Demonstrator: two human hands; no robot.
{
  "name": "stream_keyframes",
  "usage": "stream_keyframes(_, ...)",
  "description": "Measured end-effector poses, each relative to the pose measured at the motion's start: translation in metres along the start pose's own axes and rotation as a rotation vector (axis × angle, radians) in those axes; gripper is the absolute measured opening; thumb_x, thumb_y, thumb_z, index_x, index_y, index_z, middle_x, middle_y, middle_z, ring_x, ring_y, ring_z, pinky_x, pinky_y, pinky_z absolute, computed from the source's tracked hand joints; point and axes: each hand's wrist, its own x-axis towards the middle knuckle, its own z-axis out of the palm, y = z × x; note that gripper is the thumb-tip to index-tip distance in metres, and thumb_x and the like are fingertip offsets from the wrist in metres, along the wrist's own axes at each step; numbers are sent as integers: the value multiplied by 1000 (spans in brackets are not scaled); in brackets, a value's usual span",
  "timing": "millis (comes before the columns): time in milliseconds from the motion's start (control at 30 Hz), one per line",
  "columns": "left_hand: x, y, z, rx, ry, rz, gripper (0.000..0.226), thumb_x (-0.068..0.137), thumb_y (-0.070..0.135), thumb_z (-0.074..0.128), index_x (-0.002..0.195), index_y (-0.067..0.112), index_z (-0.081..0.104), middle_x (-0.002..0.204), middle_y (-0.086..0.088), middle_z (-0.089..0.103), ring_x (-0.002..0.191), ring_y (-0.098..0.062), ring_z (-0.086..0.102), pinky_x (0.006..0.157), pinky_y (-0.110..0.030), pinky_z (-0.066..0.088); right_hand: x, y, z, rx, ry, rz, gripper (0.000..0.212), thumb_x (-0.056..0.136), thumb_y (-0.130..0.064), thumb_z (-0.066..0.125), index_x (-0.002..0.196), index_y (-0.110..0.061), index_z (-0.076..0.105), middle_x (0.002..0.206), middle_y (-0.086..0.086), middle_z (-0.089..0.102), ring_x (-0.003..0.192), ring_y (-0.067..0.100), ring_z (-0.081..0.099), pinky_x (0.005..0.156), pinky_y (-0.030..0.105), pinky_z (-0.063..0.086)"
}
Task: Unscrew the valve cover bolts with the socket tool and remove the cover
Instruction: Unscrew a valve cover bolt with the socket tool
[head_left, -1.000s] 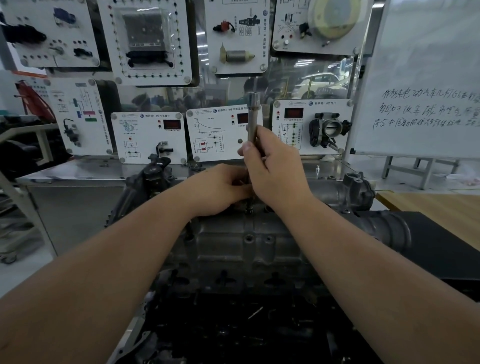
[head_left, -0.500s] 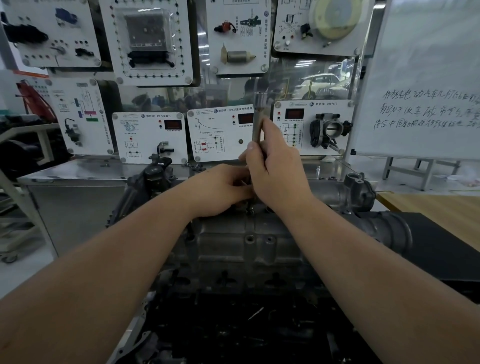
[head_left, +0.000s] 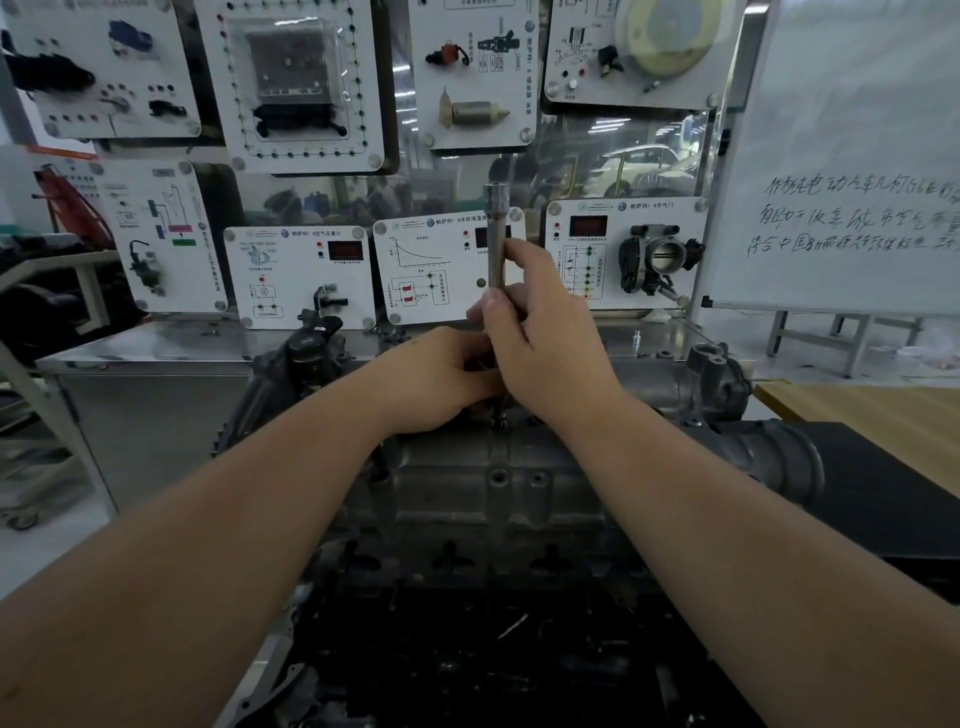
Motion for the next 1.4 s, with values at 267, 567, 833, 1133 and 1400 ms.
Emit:
stream_keyframes(267,3,-1,2,-30,16,-9,12,94,46,59,83,49,59,78,33,67,77,15,61,67,-19,42,-1,-3,1,-106,11,-30,26,105,-28,53,108,-4,62,82,6,72,77,24,68,70,42,54)
stream_keyframes(567,0,0,0,-40,21,14,19,96,41,62,83,54,58,82,43,63,79,15,61,68,-16,42,-1,-3,0,-47,1,2,43,103,-34,55,142,-16,48,80,-6,71,74,12,67,69,32,54)
stream_keyframes(833,2,1,1,-29,27,-13,18,101,42,54,87,52,61,99,15,73,88,-1,66,86,-28,53,0,-3,0,-79,29,-12,24,106,-21,48,123,-7,58,100,5,75,87,24,69,77,43,55)
stream_keyframes(1133,2,2,1,2,19,-9,15,99,45,58,85,49,58,87,16,70,76,7,63,69,-24,47,2,1,3,-48,118,-115,12,98,-21,65,107,-13,63,77,-25,52,68,-5,53,66,5,40)
stream_keyframes(1400,0,0,0,-2,-18,-27,31,97,54,51,113,35,70,105,7,75,95,-10,69,95,-41,54,0,-3,-1,2,-10,12,52,108,-22,44,158,-17,30,104,-4,74,87,9,68,76,19,52)
